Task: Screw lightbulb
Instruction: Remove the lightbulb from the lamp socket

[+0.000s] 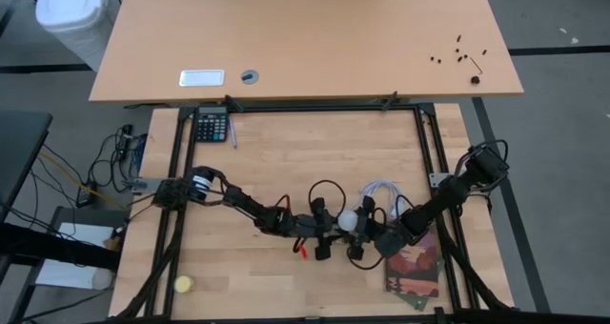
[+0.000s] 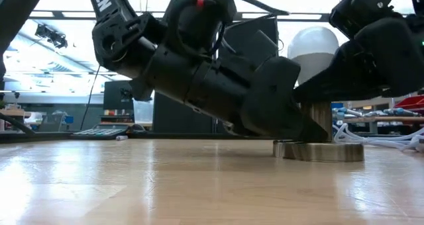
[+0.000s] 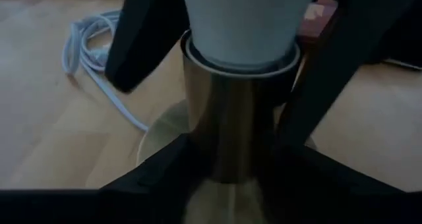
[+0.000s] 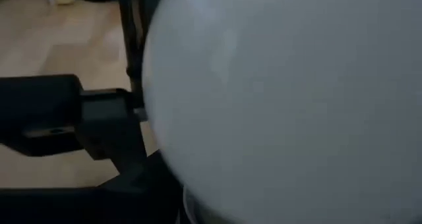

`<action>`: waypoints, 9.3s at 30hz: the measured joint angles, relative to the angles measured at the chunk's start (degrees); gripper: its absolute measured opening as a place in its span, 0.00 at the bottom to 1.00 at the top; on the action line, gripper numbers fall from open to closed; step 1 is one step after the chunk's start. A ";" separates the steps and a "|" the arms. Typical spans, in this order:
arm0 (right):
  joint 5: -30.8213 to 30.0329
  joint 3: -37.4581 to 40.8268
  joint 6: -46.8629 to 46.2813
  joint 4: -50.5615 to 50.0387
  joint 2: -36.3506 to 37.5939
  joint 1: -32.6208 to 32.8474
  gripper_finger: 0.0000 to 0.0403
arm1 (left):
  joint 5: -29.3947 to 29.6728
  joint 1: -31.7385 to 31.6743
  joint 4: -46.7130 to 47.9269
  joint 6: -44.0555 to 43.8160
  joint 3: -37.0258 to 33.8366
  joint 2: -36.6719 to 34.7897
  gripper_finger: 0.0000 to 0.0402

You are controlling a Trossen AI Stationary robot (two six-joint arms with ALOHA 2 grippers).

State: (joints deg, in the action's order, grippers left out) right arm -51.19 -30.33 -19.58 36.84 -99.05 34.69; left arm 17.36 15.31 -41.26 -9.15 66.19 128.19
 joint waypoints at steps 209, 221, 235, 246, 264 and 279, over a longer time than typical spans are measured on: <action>5.41 -15.52 -16.93 -45.81 9.30 -4.49 0.86 | 17.95 2.25 -2.95 5.44 0.02 -0.03 0.49; 9.46 -15.45 -32.19 -60.39 12.27 -0.18 0.86 | 17.93 2.32 -3.04 5.46 0.00 0.01 0.49; 10.54 -15.52 -16.43 -45.57 11.00 -5.68 0.86 | 17.96 2.32 -3.12 5.41 0.00 0.01 0.49; 11.19 -15.12 -33.44 -70.09 12.20 -5.71 0.86 | 17.95 2.34 -3.10 5.51 0.00 0.01 0.49; 11.77 -15.52 -16.24 -45.43 11.98 -4.89 0.86 | 17.93 2.32 -3.04 5.18 0.00 0.01 0.49; 12.85 -15.47 -30.36 -68.75 14.46 -6.20 0.86 | 17.59 2.36 -3.12 5.25 -0.02 0.01 0.49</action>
State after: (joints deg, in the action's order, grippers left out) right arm -38.34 -45.80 -49.94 -31.92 -84.59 28.49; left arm 34.95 17.67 -44.38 -3.90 66.17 128.20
